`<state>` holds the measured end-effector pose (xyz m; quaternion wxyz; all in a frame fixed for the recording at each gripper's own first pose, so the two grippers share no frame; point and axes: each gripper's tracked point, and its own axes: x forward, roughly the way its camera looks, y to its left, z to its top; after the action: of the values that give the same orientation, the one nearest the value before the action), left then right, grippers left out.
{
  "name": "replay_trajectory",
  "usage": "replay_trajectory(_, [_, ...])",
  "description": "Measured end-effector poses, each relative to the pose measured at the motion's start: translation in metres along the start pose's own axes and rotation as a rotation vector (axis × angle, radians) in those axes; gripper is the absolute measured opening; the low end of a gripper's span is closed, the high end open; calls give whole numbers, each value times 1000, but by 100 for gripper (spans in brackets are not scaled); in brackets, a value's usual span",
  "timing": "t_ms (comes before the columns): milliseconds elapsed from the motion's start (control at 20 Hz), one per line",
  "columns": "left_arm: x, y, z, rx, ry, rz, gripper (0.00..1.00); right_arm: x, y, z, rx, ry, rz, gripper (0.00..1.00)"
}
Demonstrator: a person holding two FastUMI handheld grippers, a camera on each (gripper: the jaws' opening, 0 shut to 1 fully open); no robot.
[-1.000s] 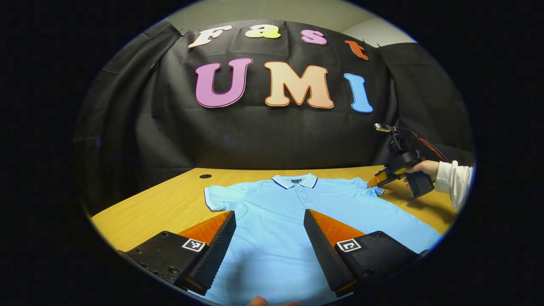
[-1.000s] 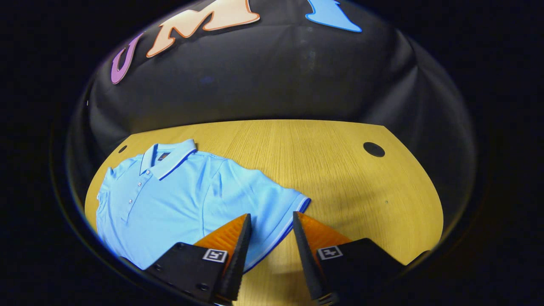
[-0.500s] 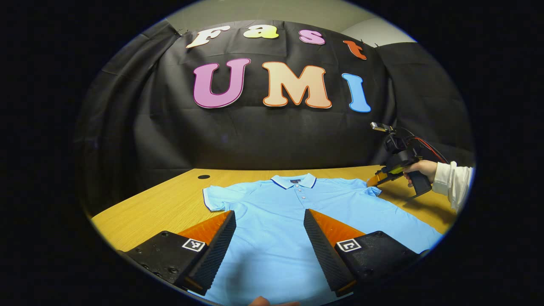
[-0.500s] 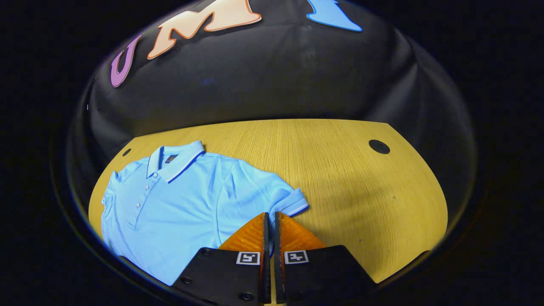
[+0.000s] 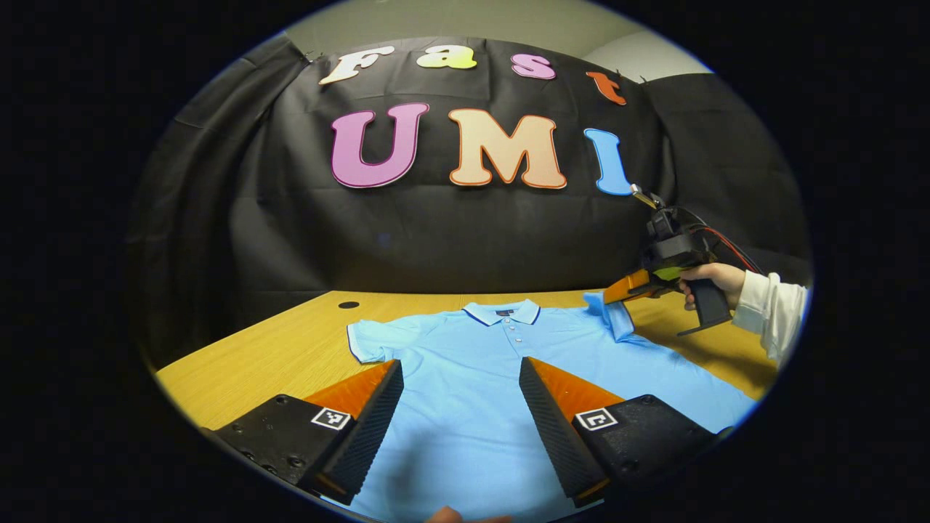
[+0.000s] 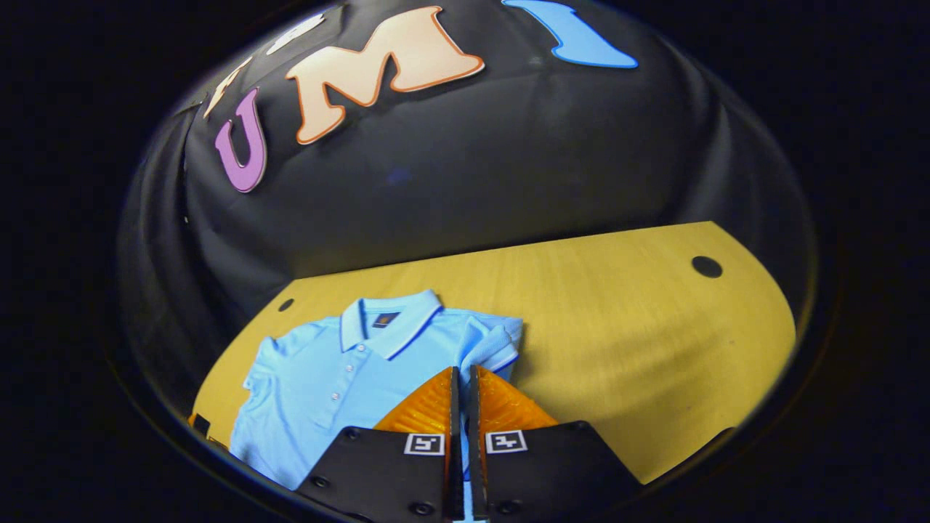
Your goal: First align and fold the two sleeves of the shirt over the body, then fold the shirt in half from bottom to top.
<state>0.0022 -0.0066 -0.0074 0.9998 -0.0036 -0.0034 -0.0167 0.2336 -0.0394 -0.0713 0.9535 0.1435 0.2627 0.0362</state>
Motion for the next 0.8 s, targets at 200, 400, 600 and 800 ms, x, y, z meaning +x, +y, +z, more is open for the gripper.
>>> replay_trajectory(200, [-1,0,2,0,-15,1,96,17,28,-16,76,39,76,6])
replay_trajectory(400, [-1,0,4,-2,-23,0,96,16,55,-23,118,53,172,12])
replay_trajectory(600, [-2,1,4,-2,-22,0,96,11,72,-26,91,52,231,47])
replay_trajectory(800, [-2,2,5,-10,-27,6,96,-2,72,-21,5,7,209,98])
